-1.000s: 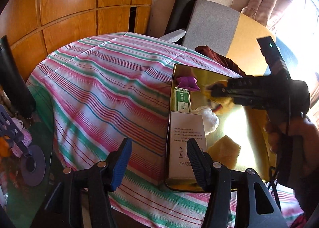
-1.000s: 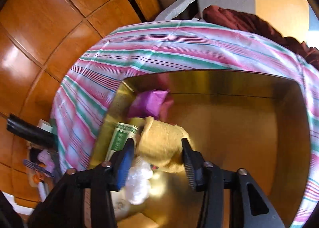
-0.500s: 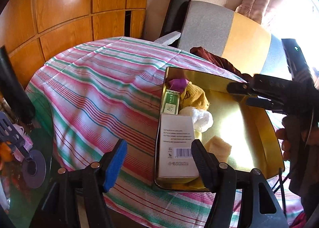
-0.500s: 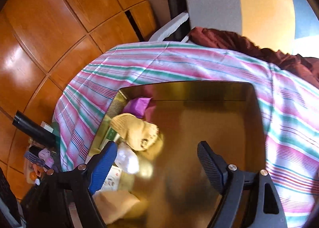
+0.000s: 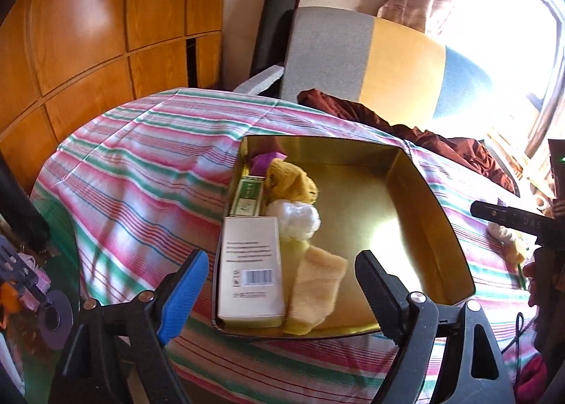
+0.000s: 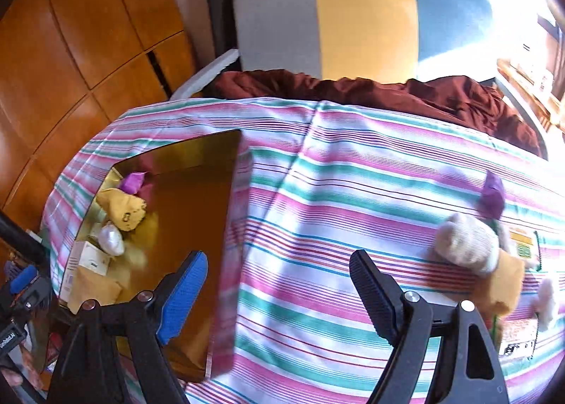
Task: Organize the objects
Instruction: 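Move both tools back from the tray to the table items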
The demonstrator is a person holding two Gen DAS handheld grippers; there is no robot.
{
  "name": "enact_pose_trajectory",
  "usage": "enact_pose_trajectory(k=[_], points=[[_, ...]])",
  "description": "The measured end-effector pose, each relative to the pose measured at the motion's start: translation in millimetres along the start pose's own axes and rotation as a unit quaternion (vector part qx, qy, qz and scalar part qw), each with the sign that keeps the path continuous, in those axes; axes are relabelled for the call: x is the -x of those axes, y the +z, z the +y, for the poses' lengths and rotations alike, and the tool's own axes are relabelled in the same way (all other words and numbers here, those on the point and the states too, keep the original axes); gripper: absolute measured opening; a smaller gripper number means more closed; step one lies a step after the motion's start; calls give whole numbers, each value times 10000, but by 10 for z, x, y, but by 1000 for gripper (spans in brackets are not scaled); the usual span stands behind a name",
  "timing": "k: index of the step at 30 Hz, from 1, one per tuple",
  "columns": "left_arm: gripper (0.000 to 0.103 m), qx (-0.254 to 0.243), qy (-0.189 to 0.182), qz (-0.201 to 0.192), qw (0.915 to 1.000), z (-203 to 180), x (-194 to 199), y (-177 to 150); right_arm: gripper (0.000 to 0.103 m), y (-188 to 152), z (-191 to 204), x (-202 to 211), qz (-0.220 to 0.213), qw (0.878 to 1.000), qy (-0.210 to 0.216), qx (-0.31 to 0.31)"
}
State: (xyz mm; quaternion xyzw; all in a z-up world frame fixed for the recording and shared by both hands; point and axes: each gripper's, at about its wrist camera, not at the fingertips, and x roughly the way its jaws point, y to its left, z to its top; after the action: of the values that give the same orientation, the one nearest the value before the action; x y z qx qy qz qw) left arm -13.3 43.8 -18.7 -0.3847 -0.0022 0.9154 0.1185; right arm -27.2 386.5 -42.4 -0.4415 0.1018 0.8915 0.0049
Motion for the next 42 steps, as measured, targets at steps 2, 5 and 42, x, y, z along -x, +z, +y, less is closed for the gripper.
enact_pose_trajectory(k=[2,5,42], points=[[86,-136,-79,2,9999,-114,5,5,84,-35,-249,96,-64,9996,-203,-180],[87,-344,-178,5,9992,-298,10,9,84,-69,-667,278,-185,9973,-529,-476],[98,-2007,-1837,1270,9539,-2840,-707,-65,90,-830,-2861,1018,-1246,8877,-657,-4383]])
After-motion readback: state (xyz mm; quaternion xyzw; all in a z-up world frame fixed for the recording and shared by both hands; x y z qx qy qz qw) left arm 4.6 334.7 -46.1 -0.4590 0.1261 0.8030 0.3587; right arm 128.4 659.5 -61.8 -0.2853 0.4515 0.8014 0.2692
